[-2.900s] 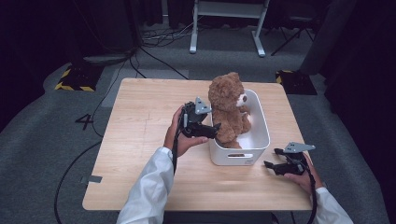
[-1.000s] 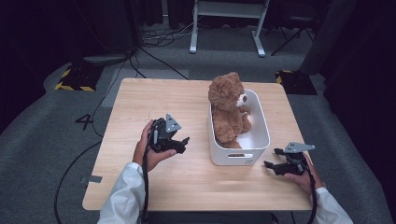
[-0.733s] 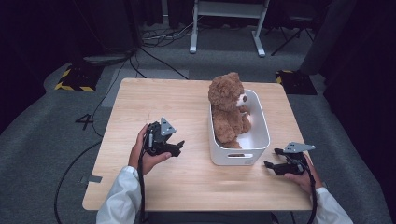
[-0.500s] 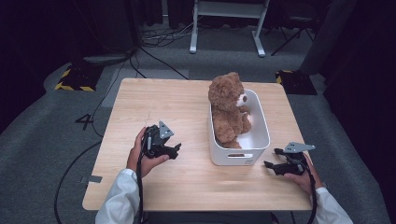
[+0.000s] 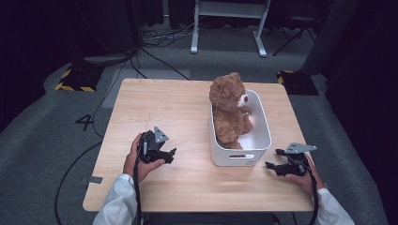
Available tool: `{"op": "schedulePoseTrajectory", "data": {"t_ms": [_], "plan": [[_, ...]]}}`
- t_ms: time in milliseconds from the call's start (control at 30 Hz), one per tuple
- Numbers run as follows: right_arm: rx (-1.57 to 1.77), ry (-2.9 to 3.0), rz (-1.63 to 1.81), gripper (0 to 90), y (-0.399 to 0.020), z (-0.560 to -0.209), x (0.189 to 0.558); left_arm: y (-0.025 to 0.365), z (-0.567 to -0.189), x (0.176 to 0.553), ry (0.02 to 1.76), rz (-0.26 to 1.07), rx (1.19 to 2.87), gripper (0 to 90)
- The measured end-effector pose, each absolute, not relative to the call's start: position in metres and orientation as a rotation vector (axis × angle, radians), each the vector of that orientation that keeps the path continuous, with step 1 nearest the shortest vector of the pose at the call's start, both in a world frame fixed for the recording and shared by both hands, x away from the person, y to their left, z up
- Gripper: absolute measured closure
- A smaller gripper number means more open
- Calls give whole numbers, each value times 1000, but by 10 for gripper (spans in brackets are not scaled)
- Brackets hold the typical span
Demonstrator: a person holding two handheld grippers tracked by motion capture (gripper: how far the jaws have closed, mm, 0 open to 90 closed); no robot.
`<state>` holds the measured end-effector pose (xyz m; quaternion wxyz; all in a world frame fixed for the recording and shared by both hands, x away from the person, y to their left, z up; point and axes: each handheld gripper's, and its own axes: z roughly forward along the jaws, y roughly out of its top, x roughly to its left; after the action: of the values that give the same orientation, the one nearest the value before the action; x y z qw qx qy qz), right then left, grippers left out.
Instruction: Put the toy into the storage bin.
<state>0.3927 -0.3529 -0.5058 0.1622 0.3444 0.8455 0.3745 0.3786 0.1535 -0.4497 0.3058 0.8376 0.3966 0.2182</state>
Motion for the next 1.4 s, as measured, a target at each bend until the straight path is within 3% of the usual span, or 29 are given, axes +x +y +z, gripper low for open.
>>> {"op": "schedulePoseTrajectory", "data": {"t_ms": [1167, 1400], "plan": [[983, 2414, 1068, 199, -353, -506, 393, 184, -491, 362, 1164, 519, 2284, 166], [982, 2415, 1069, 199, -353, -506, 393, 198, -500, 351, 1214, 447, 2175, 165]]}}
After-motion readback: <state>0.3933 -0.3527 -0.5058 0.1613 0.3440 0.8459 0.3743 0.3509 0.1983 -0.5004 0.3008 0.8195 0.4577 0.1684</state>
